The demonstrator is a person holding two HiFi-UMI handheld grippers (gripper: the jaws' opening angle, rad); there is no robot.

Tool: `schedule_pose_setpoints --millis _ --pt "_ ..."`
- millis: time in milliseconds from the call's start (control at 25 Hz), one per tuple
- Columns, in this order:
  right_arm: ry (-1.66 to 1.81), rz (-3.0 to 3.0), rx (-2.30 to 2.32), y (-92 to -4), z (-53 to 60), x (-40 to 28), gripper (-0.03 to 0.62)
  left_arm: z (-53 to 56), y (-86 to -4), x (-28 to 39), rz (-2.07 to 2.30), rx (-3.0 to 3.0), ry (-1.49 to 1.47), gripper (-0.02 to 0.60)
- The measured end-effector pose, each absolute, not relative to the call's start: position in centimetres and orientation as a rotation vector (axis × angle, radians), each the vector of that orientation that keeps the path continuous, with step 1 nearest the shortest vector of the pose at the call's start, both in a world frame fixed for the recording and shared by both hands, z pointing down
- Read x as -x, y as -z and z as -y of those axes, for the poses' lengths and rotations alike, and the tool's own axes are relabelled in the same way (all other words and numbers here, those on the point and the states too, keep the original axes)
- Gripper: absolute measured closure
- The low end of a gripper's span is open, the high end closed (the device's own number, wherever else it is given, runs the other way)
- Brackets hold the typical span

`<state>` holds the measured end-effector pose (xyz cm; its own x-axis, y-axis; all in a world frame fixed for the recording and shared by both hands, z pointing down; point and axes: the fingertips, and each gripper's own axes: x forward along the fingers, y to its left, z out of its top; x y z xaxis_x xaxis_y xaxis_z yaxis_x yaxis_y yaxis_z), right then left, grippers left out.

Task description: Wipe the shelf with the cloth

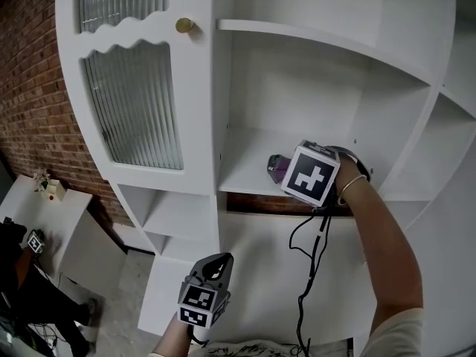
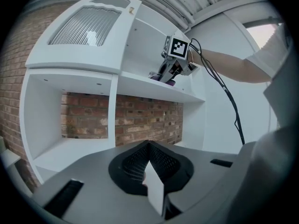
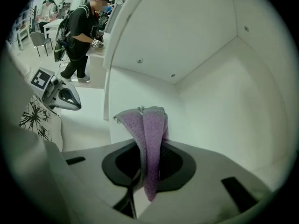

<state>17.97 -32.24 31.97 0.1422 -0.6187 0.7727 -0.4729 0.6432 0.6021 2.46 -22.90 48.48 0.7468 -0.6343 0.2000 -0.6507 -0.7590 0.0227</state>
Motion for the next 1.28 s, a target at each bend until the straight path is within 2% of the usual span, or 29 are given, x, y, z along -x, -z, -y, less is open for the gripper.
schedule_pose_setpoints --millis 560,1280 --pt "0.154 1.571 -0.974 -32.2 39.4 -22.4 0.525 24.6 -49.5 -6.6 1.062 -2.828 -0.297 0.568" --pt "0.368 1.552 -1.075 -31.1 45.9 -24.7 0.525 27.2 -49.9 -7.4 1.114 -2.784 -0.299 0.568"
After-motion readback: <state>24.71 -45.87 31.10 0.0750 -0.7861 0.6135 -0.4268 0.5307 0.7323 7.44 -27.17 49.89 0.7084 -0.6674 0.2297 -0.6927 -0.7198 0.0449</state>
